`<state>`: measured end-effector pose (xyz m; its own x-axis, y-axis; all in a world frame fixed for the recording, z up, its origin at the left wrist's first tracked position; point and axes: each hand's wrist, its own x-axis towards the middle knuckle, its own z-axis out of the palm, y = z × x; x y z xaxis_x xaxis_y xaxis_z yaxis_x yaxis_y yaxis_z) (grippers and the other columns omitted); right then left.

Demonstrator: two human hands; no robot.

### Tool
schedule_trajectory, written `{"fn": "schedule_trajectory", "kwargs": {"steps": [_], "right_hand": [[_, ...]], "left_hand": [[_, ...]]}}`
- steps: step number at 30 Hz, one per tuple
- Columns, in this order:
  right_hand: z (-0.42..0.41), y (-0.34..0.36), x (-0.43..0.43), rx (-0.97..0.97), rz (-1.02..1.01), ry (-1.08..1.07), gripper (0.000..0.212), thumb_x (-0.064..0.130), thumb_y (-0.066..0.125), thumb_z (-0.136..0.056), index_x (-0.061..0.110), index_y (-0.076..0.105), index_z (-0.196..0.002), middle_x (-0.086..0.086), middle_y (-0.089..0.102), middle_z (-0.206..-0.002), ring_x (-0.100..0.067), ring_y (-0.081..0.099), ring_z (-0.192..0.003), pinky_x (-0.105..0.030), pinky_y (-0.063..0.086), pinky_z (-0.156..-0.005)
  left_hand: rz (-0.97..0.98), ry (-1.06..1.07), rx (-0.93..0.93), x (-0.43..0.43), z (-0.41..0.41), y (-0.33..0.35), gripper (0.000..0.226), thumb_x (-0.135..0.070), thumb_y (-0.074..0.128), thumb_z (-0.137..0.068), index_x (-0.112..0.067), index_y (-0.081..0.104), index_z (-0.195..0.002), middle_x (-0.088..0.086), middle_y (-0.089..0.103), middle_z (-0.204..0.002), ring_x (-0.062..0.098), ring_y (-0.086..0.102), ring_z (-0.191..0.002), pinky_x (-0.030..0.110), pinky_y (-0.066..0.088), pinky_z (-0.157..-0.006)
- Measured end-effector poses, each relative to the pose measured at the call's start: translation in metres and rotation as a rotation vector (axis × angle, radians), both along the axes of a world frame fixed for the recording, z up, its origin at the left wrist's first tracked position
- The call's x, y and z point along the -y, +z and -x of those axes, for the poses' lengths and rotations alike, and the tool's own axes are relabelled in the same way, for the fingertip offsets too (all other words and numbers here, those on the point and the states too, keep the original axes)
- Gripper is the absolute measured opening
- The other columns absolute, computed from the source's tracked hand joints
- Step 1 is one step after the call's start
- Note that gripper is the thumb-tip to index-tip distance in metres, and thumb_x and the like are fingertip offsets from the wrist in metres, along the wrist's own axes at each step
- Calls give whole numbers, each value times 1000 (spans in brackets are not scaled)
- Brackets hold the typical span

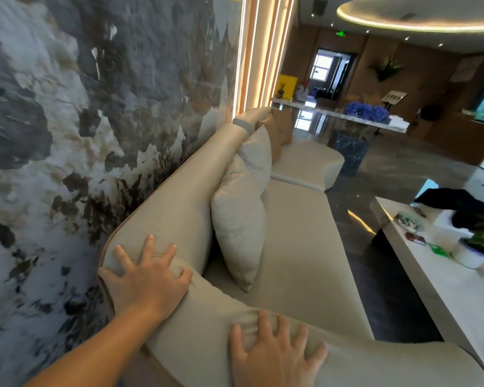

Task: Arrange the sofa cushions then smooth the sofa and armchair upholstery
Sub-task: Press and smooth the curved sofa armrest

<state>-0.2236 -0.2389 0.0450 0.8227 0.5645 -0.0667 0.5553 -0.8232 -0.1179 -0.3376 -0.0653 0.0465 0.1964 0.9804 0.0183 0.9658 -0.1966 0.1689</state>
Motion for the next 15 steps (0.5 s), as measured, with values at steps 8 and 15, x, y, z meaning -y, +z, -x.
{"fn": "schedule_trajectory", "kwargs": {"steps": [8, 15], "right_hand": [[-23, -11, -81, 36, -5, -4, 84, 77, 6, -69, 47, 35, -142, 10, 32, -159, -34, 17, -146, -71, -6, -106], [-11, -6, -97, 25, -60, -23, 75, 74, 24, -71, 42, 58, -130, -1, 54, -144, -42, 38, -136, -73, 6, -108]], "left_hand": [[-28, 2, -5, -91, -28, -11, 72, -79, 17, -71, -61, 22, -141, -14, 6, -163, 43, -1, -144, 70, 11, -108], [4, -21, -6, -109, -24, -7, 70, -78, 17, -74, -60, 24, -141, -13, 9, -163, 43, 0, -144, 69, 7, -109]]}}
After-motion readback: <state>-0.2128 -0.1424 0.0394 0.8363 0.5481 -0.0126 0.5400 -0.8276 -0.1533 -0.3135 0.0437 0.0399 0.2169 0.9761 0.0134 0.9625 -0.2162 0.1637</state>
